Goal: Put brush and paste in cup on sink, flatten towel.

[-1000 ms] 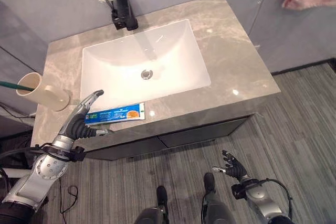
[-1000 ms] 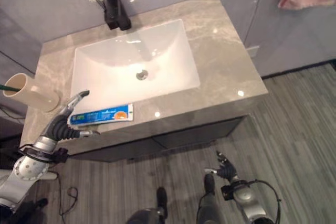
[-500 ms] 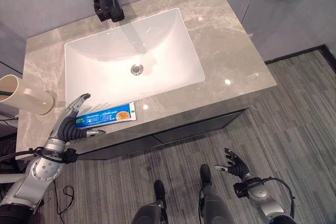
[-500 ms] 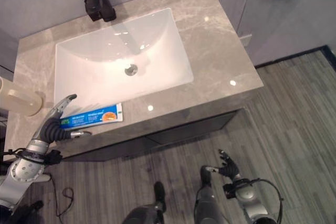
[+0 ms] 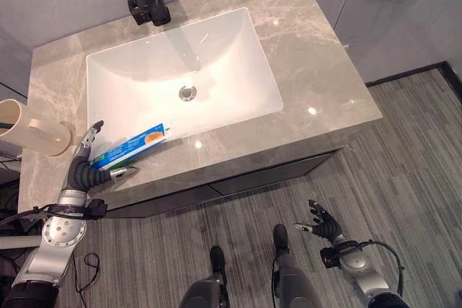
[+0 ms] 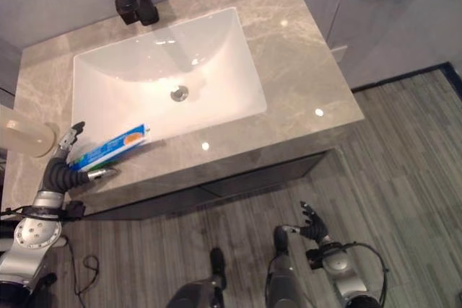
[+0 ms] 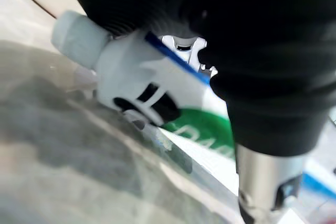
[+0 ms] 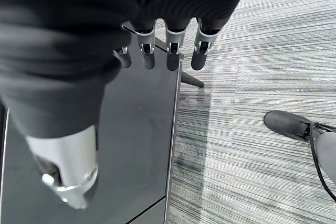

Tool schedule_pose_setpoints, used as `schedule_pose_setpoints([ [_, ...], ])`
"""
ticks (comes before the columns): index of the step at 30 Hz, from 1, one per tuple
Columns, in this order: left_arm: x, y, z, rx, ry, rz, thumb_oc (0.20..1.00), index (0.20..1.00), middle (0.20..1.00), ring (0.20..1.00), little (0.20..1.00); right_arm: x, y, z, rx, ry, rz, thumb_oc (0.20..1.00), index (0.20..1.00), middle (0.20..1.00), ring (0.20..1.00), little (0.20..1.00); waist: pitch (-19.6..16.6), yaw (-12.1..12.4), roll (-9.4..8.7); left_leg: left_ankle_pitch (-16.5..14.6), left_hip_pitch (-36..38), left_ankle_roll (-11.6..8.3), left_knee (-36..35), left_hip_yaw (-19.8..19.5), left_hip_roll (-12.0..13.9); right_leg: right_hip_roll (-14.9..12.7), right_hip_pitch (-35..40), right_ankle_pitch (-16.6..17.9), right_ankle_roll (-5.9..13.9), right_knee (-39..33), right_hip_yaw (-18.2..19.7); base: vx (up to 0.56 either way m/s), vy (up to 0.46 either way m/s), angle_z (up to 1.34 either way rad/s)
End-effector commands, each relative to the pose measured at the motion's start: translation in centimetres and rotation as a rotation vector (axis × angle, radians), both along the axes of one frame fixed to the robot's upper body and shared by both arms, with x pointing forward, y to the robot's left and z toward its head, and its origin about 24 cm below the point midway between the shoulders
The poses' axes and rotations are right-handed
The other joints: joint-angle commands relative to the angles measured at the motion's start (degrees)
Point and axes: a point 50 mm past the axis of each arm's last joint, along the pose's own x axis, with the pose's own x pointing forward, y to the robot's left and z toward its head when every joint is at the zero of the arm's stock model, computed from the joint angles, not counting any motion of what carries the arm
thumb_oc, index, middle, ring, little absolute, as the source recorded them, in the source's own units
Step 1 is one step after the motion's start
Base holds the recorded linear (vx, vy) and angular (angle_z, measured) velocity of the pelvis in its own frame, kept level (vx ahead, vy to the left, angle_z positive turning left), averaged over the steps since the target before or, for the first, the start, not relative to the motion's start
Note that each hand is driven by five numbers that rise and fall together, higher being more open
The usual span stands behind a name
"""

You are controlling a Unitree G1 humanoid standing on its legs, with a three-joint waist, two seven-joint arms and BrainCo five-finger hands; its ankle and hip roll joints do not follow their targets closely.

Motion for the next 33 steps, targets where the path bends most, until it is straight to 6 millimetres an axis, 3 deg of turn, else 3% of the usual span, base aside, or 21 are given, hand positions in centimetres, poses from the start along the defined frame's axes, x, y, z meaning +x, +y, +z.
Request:
schedule_pose_setpoints([
  [1,0.4,0.6,-0.4,0.082,0.083,-0.017,0.755,0.755,0.755,0.755,0.755,1.4,1.6,1.3,0.026,-0.079,0.059,1.0,1.0,1.0,1.0,1.0,-0.74,-0.14,-1.8,2.1,-1.73,-0.42,0.27,-3.14,-0.52,-4.75,2.7,0.04,7.26,0.42,-0.33,0.0,0.0,0.0],
  [2,0.5,0.5,-0.3,0.121,0.102,-0.037,0.504,0.504,0.504,0.504,0.504,1.4,1.5,1.2,0.023,-0.077,0.059,1.0,1.0,1.0,1.0,1.0,-0.74,-0.22,-1.73,2.08,-1.64,-0.42,0.27,-3.2,-0.52,-4.73,2.82,-0.08,7.23,0.42,-0.34,0.0,0.0,0.0],
  [4,0.6,0.3,0.0,0.184,0.133,-0.086,0.26,0.26,0.26,0.26,0.26,1.4,1.4,1.3,0.023,-0.078,0.061,1.0,1.0,1.0,1.0,1.0,-0.78,-0.28,-1.57,1.95,-1.39,-0.42,0.27,-3.21,-0.52,-4.7,3.1,-0.34,7.2,0.42,-0.34,0.0,0.0,0.0],
  [5,0.6,0.2,0.0,0.223,0.152,-0.111,0.2,0.2,0.2,0.2,0.2,1.3,1.4,1.1,0.019,-0.073,0.059,1.0,1.0,1.0,1.0,1.0,-0.93,-0.32,-1.42,1.87,-1.19,-0.45,0.27,-3.22,-0.48,-4.74,3.34,-0.48,7.2,0.42,-0.34,0.0,0.0,0.0],
  [11,0.5,-0.6,0.3,0.467,0.223,-0.227,0.2,0.2,0.2,0.2,0.2,0.9,1.0,1.0,-0.007,-0.066,0.065,1.0,1.0,1.0,1.0,1.0,-1.73,-0.79,-0.66,1.31,0.5,-0.58,0.27,-2.92,-0.29,-4.64,4.73,-1.22,7.21,0.42,0.13,0.01,0.002,0.0],
  [16,0.6,-0.7,-0.3,0.506,0.244,-0.24,0.2,0.2,0.2,0.2,0.2,-0.1,0.3,0.1,-0.01,-0.029,0.02,1.0,1.0,1.0,1.0,1.0,-2.86,-1.28,-0.28,0.85,2.26,-0.64,0.27,-2.68,-0.1,-4.64,6.41,-1.72,7.18,0.42,0.1,0.02,-0.004,0.0],
  [20,0.8,-1.0,-0.5,0.513,0.229,-0.232,0.2,0.2,0.2,0.2,0.2,-1.5,-1.2,-1.4,-0.002,0.036,-0.105,1.0,1.0,1.0,1.0,1.0,-4.01,-1.56,-0.45,0.77,3.23,-0.78,0.27,-2.97,0.14,-4.59,7.68,-2.02,7.06,0.42,-0.5,0.0,0.0,0.0],
  [25,1.6,-1.4,0.1,0.506,0.145,-0.18,0.2,0.2,0.2,0.2,0.2,-3.1,-3.7,-2.2,0.096,0.038,-0.391,1.0,1.0,1.0,1.0,1.0,-5.81,-2.09,-1.81,0.49,4.3,-0.85,0.27,-3.59,0.6,-4.42,9.48,-2.61,6.66,0.42,-1.39,0.02,-0.01,0.07],
  [26,1.8,-1.7,0.6,0.494,0.09,-0.161,0.2,0.2,0.2,0.2,0.2,-3.7,-5.4,-2.0,0.123,0.005,-0.531,1.0,1.0,1.0,1.0,1.0,-6.22,-2.34,-2.22,0.09,5.04,-0.85,0.27,-3.79,0.72,-4.3,10.25,-2.99,6.6,0.42,-1.53,0.05,-0.017,0.18],
  [28,2.0,-1.8,1.3,0.501,0.047,-0.144,0.2,0.2,0.2,0.2,0.2,-4.1,-6.5,-1.7,0.138,-0.017,-0.606,1.0,1.0,1.0,1.0,1.0,-7.24,-2.3,-2.97,0.06,5.4,-0.86,0.27,-3.87,0.88,-4.19,10.7,-3.04,6.54,0.42,-1.64,0.04,-0.014,0.08],
  [30,2.5,-2.3,2.9,0.475,-0.064,-0.111,0.2,0.2,0.2,0.2,0.2,-4.1,-9.6,0.3,0.087,-0.117,-0.735,1.0,1.0,1.0,1.0,1.0,-8.69,-2.7,-4.18,-0.36,6.26,-0.92,0.27,-4.07,1.07,-4.0,11.78,-3.52,6.37,0.42,-1.94,0.05,-0.002,0.02],
  [33,3.3,-3.2,4.6,0.36,-0.206,-0.067,0.2,0.2,0.2,0.2,0.2,-2.2,-12.1,4.8,-0.005,-0.31,-0.738,1.0,1.0,1.0,1.0,1.0,-9.77,-3.37,-5.4,-0.93,7.08,-1.03,0.27,-4.13,1.5,-3.74,12.78,-4.11,6.23,0.42,-2.24,0.01,-0.001,0.0],
])
